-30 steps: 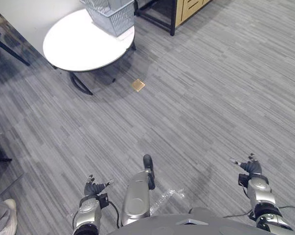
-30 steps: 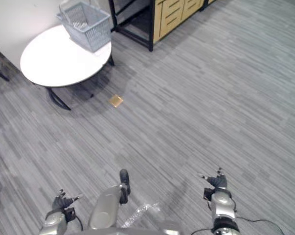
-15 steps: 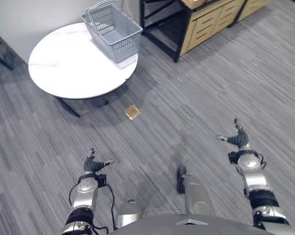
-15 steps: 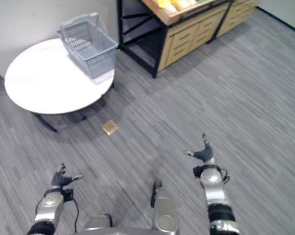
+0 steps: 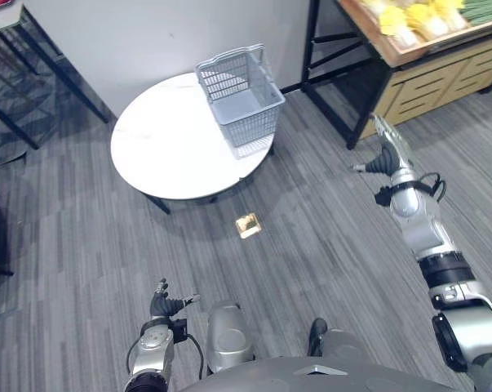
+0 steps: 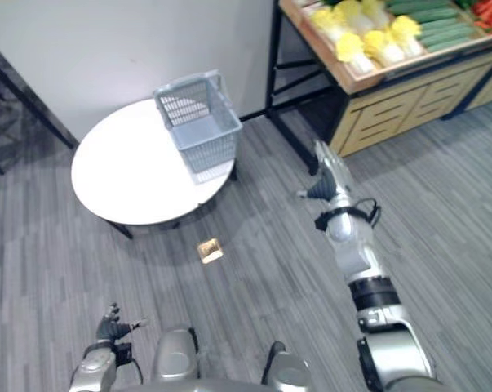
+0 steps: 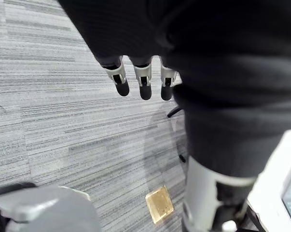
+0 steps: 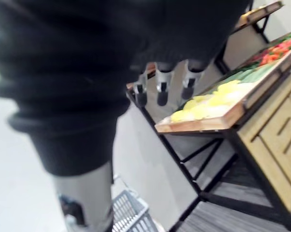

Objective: Pick vegetable in the basket

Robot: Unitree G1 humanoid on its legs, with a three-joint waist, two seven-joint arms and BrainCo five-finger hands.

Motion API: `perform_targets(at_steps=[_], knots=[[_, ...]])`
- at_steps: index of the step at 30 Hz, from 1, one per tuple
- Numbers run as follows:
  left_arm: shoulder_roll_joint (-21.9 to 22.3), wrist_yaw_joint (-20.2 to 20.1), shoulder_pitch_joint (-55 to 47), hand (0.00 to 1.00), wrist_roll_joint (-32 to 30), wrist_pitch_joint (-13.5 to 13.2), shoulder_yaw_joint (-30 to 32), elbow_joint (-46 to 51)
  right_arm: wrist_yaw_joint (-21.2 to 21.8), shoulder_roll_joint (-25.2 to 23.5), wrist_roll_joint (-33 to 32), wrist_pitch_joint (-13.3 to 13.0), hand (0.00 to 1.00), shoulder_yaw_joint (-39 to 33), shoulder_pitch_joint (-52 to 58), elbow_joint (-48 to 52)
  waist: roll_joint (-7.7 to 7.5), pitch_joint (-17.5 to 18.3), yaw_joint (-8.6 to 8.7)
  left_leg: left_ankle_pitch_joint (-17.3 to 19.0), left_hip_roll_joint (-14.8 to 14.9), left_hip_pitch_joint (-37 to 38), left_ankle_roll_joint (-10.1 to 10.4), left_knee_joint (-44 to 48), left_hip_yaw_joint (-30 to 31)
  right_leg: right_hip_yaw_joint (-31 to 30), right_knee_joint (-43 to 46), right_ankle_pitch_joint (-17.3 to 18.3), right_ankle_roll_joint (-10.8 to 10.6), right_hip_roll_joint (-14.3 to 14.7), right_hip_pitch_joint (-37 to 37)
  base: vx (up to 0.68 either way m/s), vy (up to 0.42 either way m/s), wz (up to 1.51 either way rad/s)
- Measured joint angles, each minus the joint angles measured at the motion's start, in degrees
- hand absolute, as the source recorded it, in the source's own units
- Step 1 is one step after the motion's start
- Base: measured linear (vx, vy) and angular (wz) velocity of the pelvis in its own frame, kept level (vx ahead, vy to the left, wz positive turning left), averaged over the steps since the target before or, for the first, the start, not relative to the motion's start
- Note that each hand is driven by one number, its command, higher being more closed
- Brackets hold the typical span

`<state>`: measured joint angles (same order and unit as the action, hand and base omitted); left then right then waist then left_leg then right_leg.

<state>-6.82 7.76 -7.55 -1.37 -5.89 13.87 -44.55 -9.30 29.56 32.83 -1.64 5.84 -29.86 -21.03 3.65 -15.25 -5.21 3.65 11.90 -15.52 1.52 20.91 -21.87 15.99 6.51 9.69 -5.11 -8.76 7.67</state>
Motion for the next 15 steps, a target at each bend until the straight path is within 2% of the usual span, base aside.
perform_targets(at_steps=[1,2,4,6,8,11,12,13,14,15], knots=[[-0.4,0.1,0.1,0.00,-0.2,0.0,0.8,-0.2,0.0,0.4,0.0,0.0,0.00,0.3,-0.3,-0.3,-2.88,-0.2,-0.38,-1.3,-4.2,2.8,-2.8,-3.4,-0.9,0.3,-0.9,0.1,-2.0,-2.7,1.7,0.42,0.181,0.62],[-0.4,0.1,0.1,0.00,-0.3,0.0,0.8,-0.2,0.0,0.6,0.0,0.0,0.00,0.4,-0.6,-0.3,-3.31,-0.2,-0.34,-1.4,-4.7,2.9,-2.8,-3.9,-0.9,0.4,-1.1,-0.3,-2.1,-3.1,1.9,0.40,0.159,0.54],[0.5,0.1,0.0,0.00,-0.5,0.2,0.8,-0.8,0.0,1.0,0.0,-0.1,0.00,0.7,-6.1,-2.1,-4.27,-0.5,-1.00,0.2,-5.3,3.3,-5.3,-1.9,-0.9,0.3,-5.2,-4.9,-3.8,-3.3,5.4,0.33,0.112,0.30],[1.4,0.1,-0.6,0.00,-0.5,0.3,0.8,-1.2,0.0,1.0,0.0,-0.2,0.00,2.5,-9.5,-3.7,-4.36,-0.3,-2.21,0.4,-5.4,6.1,-5.6,-1.7,-1.0,0.3,-5.1,-7.5,-3.7,-3.2,7.6,0.28,0.026,0.05],[1.5,0.1,-1.5,0.00,-1.1,0.3,0.8,-1.8,-0.1,0.9,0.1,-1.2,0.00,4.2,-11.0,-3.3,-4.86,0.1,-2.36,0.8,-5.5,8.6,-5.0,-3.2,-1.0,0.2,-1.4,-8.4,-3.3,-3.0,8.3,0.27,-0.020,0.16],[1.3,0.0,-3.3,0.00,-3.7,0.5,-0.2,-2.1,-0.2,0.5,0.1,-1.3,0.00,4.3,-10.6,-3.3,-5.33,0.6,-2.06,2.2,-6.1,14.1,-2.9,-11.1,0.3,-1.6,19.1,-8.5,-3.9,-3.6,0.2,0.24,-0.004,0.36],[0.3,-0.1,-3.4,0.00,-4.7,0.8,-0.9,-2.5,-0.2,-0.1,0.1,-1.2,0.00,4.6,-10.6,-4.5,-7.28,0.4,-2.04,1.9,-7.0,15.9,-2.5,-13.3,1.0,-4.7,31.9,-12.0,-7.0,-5.6,-5.7,0.25,-0.050,0.36],[-0.4,-0.1,-3.2,0.00,-4.9,1.0,-1.6,-2.5,-0.1,-0.1,0.1,-1.1,0.00,5.0,-10.6,-5.2,-7.79,0.1,-1.98,2.0,-7.2,16.9,-2.3,-13.9,1.8,-6.6,38.0,-13.5,-7.3,-5.9,-8.9,0.26,-0.103,0.60],[-1.7,-0.2,-2.2,0.00,-4.9,1.3,-2.8,-2.8,-0.1,-0.2,0.1,-1.1,0.00,6.0,-10.7,-6.8,-8.31,-0.3,-2.14,2.2,-7.4,18.0,-2.2,-14.1,3.5,-9.6,47.3,-8.7,-6.4,-5.4,-13.8,0.27,-0.157,0.81],[-2.0,-0.2,-0.6,0.00,-4.9,1.3,-3.3,-2.8,0.0,-0.2,0.1,-1.1,0.00,6.5,-10.7,-7.4,-7.95,-0.8,-2.05,2.2,-6.5,19.6,-2.2,-14.6,5.6,-10.1,50.8,-3.4,-3.4,-3.6,-16.9,0.26,-0.162,0.86]])
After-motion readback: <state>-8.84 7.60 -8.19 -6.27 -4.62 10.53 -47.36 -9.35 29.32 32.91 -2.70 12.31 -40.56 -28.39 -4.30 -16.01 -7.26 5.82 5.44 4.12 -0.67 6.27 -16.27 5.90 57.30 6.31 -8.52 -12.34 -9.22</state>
